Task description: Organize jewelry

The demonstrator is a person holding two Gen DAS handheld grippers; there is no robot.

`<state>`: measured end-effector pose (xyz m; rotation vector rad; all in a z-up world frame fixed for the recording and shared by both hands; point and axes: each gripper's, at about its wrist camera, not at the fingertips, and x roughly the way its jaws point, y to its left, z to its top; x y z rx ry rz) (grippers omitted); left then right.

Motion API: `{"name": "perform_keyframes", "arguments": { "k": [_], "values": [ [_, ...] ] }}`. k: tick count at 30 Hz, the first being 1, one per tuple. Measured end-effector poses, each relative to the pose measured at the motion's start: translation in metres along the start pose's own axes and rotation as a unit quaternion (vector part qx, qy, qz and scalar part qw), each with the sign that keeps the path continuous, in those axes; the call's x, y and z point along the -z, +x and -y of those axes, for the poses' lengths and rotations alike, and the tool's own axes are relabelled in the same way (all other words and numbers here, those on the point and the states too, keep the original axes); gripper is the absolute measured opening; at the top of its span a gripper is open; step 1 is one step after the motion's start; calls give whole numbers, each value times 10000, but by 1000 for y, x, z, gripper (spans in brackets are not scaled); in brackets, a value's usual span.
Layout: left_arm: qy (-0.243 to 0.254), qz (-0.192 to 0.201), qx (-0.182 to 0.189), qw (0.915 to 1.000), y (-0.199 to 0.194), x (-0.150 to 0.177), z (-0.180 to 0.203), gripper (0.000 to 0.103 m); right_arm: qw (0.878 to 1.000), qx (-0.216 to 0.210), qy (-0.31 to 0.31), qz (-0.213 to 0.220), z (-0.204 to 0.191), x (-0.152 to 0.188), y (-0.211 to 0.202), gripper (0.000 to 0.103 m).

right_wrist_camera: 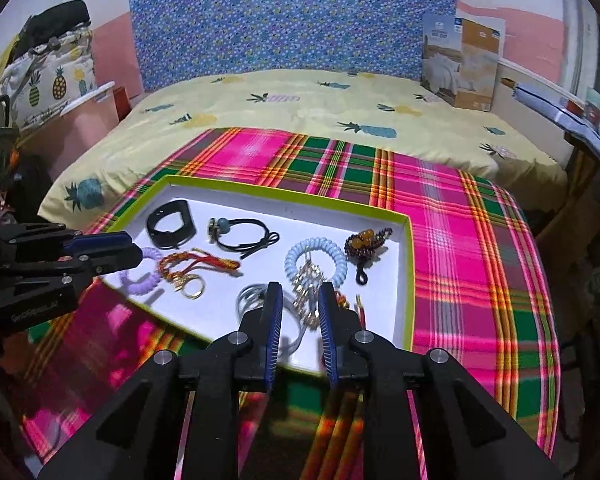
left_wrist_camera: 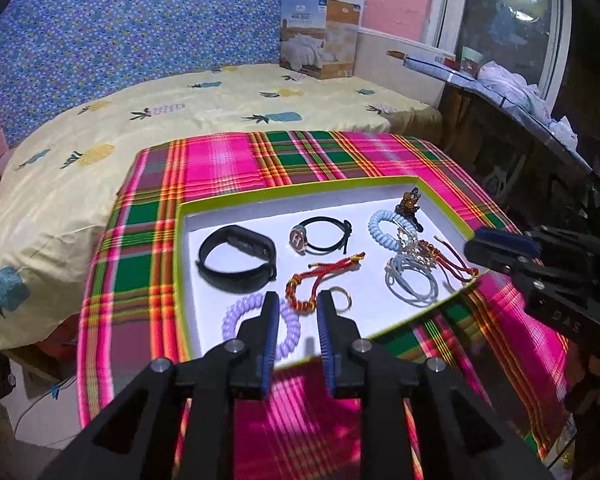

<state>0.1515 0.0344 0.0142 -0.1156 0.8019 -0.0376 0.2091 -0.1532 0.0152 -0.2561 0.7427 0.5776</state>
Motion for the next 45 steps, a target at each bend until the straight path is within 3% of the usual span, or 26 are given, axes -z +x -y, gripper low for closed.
{"name": "perform_keyframes", "arguments": {
  "k": [17, 45],
  "values": [
    [-159, 164, -321, 9992, -57, 49, 13, 20, 9994, 86, 321, 43, -27, 52, -65, 19],
    [-173, 139, -330, 9992, -62, 59, 15, 20, 9995, 37, 311, -38, -35, 62, -68, 19]
  ]
}}
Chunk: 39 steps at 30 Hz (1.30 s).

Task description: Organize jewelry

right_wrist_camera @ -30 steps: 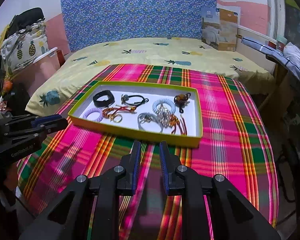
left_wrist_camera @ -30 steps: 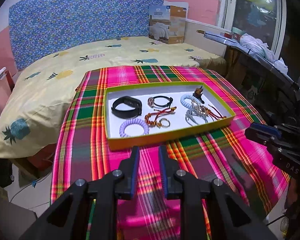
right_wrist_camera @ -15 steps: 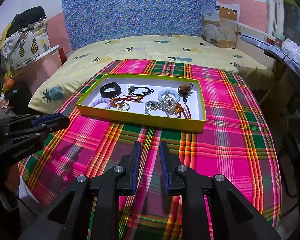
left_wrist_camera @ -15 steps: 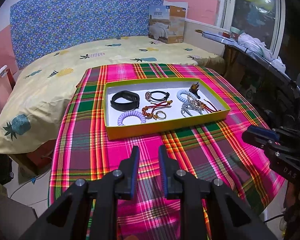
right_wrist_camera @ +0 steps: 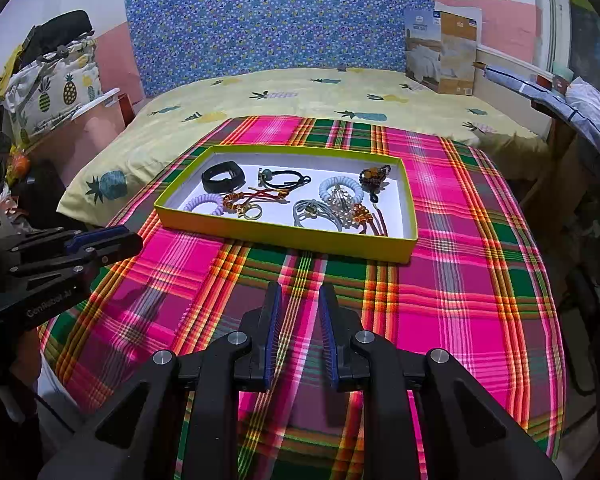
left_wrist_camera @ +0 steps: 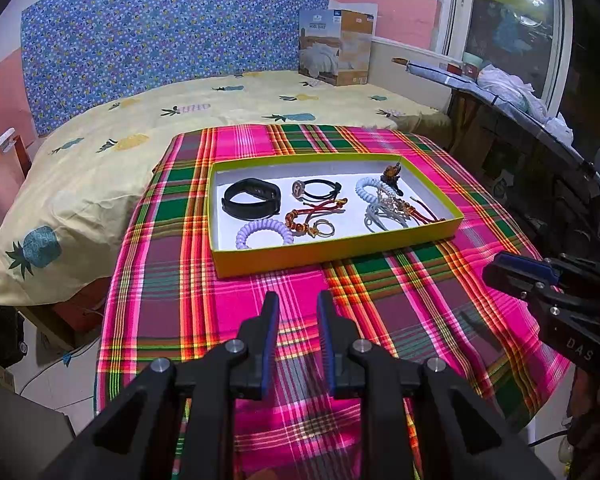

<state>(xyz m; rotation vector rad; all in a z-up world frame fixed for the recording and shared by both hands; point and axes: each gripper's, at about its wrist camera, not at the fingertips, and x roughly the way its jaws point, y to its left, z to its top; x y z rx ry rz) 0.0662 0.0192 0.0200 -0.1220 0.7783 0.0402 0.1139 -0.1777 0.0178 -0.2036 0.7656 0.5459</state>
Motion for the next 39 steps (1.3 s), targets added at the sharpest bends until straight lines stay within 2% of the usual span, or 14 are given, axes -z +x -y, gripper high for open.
{"name": "perform_keyframes", "arguments": {
  "k": [26, 39],
  "values": [
    [-52, -45, 1, 10000, 6, 1, -1, 20, 10000, -11, -14, -33, -3, 0, 4, 19],
    [-57, -78, -150, 9998, 9, 3, -1, 20, 10000, -16, -18, -49, -5, 0, 5, 19]
  ]
}}
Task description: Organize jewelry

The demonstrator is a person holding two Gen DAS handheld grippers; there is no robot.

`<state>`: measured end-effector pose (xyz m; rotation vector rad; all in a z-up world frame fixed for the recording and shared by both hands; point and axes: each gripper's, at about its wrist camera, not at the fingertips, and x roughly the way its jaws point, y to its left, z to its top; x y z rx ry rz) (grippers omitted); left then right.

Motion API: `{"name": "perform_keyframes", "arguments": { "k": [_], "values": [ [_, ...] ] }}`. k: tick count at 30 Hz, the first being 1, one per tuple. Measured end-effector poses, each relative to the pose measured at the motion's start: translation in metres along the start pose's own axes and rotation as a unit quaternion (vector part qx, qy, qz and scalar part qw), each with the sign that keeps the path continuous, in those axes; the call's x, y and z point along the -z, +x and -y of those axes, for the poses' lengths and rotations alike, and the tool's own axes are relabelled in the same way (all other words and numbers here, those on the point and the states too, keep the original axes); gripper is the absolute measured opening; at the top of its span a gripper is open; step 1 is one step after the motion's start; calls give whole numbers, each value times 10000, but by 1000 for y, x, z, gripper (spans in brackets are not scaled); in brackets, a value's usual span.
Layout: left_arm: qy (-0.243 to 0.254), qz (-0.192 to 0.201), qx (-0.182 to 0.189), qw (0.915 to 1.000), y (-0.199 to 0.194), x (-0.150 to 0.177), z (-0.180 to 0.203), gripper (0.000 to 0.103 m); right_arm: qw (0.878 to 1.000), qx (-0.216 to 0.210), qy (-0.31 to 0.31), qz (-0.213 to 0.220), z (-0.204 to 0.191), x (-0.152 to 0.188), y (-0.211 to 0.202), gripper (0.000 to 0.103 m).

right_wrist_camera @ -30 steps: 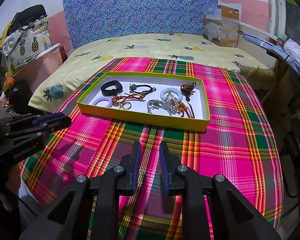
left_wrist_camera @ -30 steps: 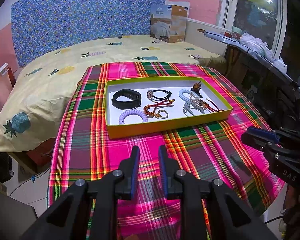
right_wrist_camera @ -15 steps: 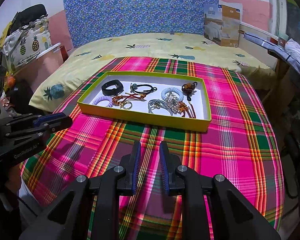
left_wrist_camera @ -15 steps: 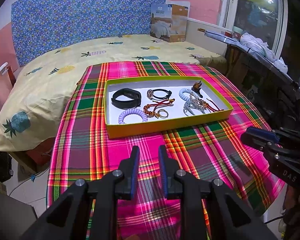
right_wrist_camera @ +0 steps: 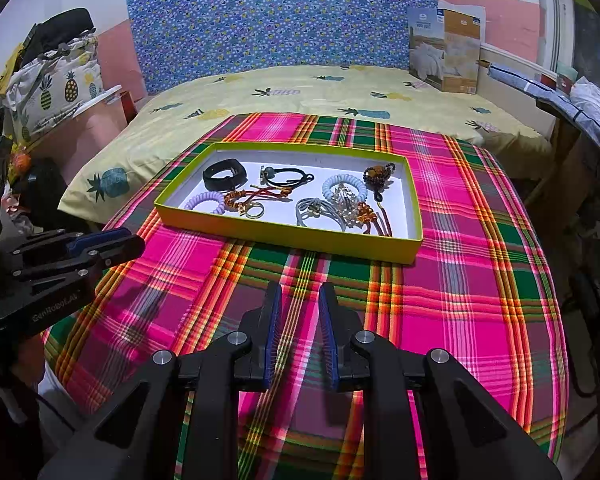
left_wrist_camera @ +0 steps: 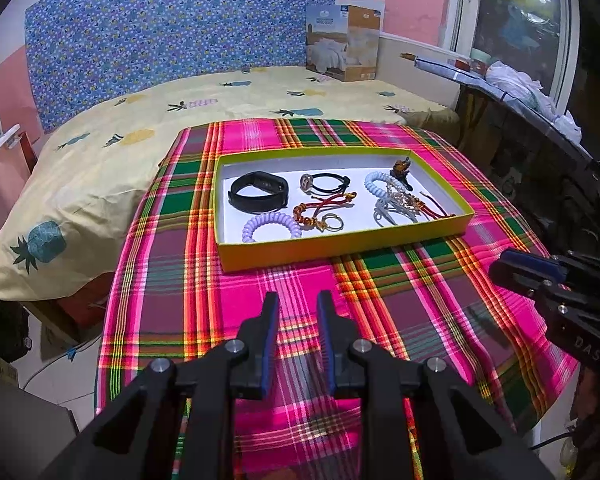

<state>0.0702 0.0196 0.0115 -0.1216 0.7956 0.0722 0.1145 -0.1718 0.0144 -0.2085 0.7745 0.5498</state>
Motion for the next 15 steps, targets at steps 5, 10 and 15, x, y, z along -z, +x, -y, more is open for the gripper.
{"name": "perform_keyframes", "arguments": {
  "k": [5, 10, 15],
  "values": [
    [-45, -44, -83, 9999, 2, 1, -2, 20, 10000, 0, -1, 0, 0, 0, 0, 19],
    [-32, -53, -89, 9999, 3, 3, -1, 20, 10000, -5, -1, -7, -1, 0, 1, 19],
    [-19, -43, -96, 9999, 2, 3, 0, 20, 10000, -7, -4, -9, -3, 2, 1, 19]
  ]
}}
